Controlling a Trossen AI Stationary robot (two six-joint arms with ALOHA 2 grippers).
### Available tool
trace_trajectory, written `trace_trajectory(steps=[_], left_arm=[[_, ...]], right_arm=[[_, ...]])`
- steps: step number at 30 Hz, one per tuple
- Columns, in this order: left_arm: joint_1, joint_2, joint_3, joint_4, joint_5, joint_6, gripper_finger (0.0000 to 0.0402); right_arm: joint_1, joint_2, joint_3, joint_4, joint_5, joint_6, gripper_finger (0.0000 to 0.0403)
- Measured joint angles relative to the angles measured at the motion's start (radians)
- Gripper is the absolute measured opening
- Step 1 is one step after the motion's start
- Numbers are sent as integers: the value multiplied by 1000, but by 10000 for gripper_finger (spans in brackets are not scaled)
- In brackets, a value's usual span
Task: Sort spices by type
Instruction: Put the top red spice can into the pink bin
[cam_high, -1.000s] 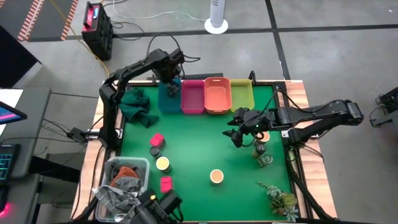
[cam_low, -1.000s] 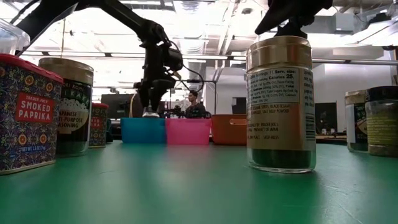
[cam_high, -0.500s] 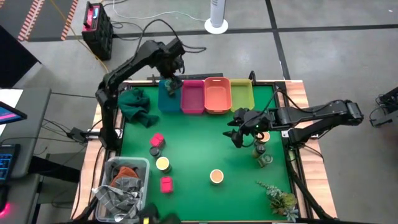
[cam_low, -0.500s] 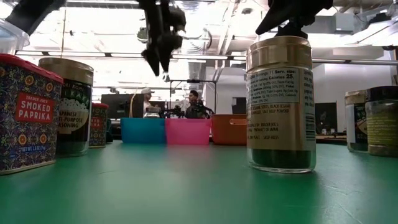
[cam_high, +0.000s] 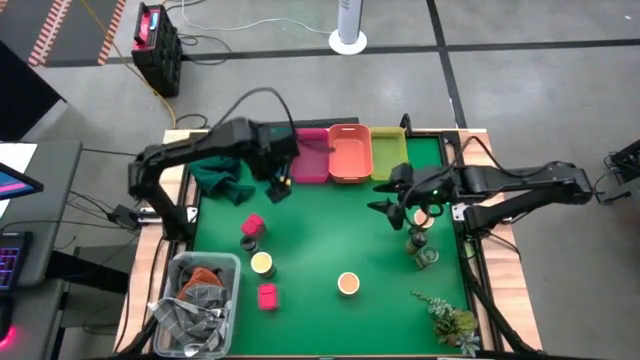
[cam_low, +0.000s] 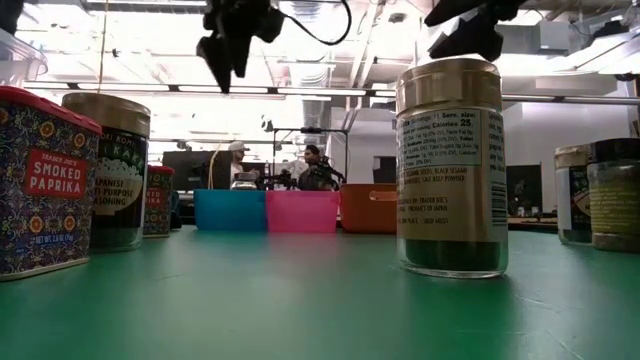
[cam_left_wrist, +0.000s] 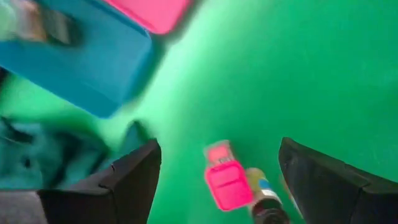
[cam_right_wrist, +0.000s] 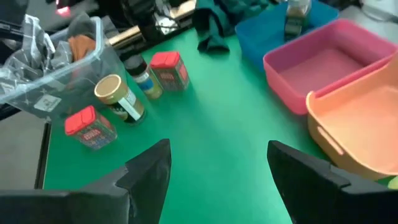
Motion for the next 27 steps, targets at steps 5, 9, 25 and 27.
trace_trajectory(steps=[5, 9, 25, 27], left_arm=[[-30, -102, -249, 117, 90, -135, 308], [-55, -176, -411, 174, 95, -245, 309], [-139, -213, -652, 325, 23, -394, 346], [-139, -213, -672, 349, 25, -395, 348]], right_arm=[[-2, -24, 0, -12, 0, -25, 291], [-2, -22, 0, -21, 0, -29, 291], [-2, -8, 0, -13, 0, -56, 291], [-2, -8, 0, -11, 0, -55, 291]])
